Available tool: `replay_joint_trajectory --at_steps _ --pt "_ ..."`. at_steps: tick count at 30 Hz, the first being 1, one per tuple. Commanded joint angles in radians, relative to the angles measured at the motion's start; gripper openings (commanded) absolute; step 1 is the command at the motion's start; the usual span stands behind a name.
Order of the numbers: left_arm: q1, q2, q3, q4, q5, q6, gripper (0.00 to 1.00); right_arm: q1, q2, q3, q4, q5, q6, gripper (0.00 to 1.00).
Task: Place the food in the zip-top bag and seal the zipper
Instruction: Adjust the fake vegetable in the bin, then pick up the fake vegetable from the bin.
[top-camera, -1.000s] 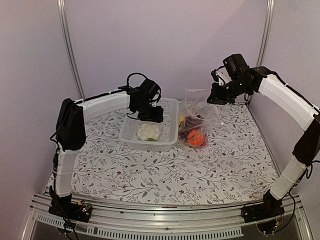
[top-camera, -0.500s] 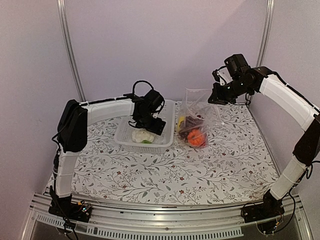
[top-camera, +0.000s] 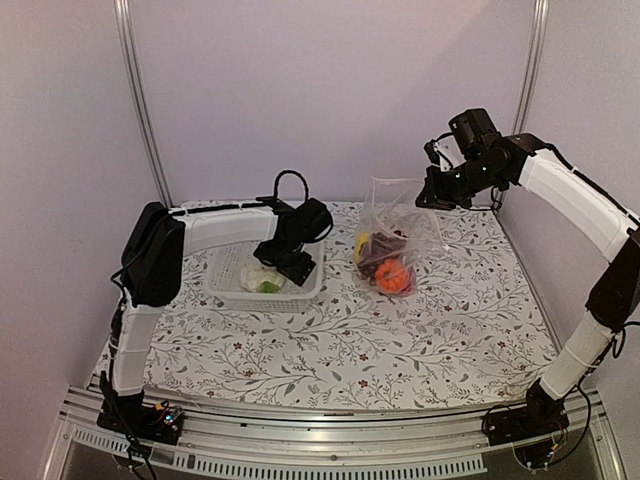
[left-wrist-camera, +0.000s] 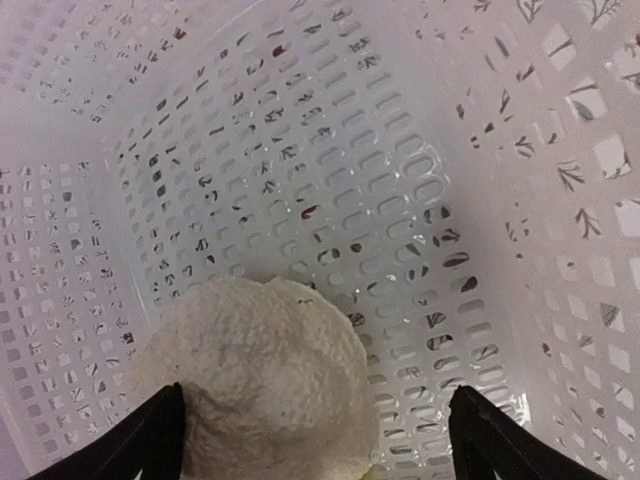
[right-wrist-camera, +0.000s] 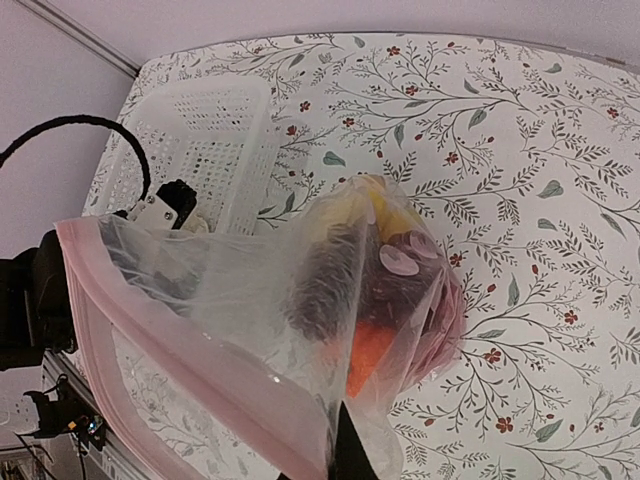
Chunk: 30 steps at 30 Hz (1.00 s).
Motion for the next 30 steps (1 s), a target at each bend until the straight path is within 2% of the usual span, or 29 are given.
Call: replay_joint_trajectory --at_steps 1,5,12,15,20,24,30 --pt "-0.003 0.033 -0.034 -0.136 -0.077 -0.053 0.91 -0.008 -0.025 -0.002 0.007 -0.012 0.005 0.0" --pt "-0.006 -0.053 -0.054 -0.096 -0.091 -0.057 0.93 -0.009 -0.03 -0.011 0.009 -0.013 0.007 0.0" --pt "-0.007 -0.168 -0.068 -0.128 -0.073 -0.069 0.93 -0.008 -0.029 -0.016 0.019 -0.027 0.01 0.0" --pt "-0.005 -0.218 -0.119 -0.12 -0.053 -0.068 0.99 -0.007 -0.026 -0.017 0.022 -0.032 0.011 0.0" --pt "0.016 -0.217 -0.191 -0.112 0.008 -0.076 0.99 -0.008 -0.021 -0.014 0.028 -0.043 0.014 0.0" --pt "0.03 -0.206 -0.255 -0.023 0.057 -0.042 1.0 -0.008 -0.019 -0.011 0.028 -0.051 0.014 0.0" --pt "0.051 -0.151 -0.282 0.054 0.0 -0.017 1.0 -0.008 -0.019 -0.011 0.028 -0.057 0.02 0.0"
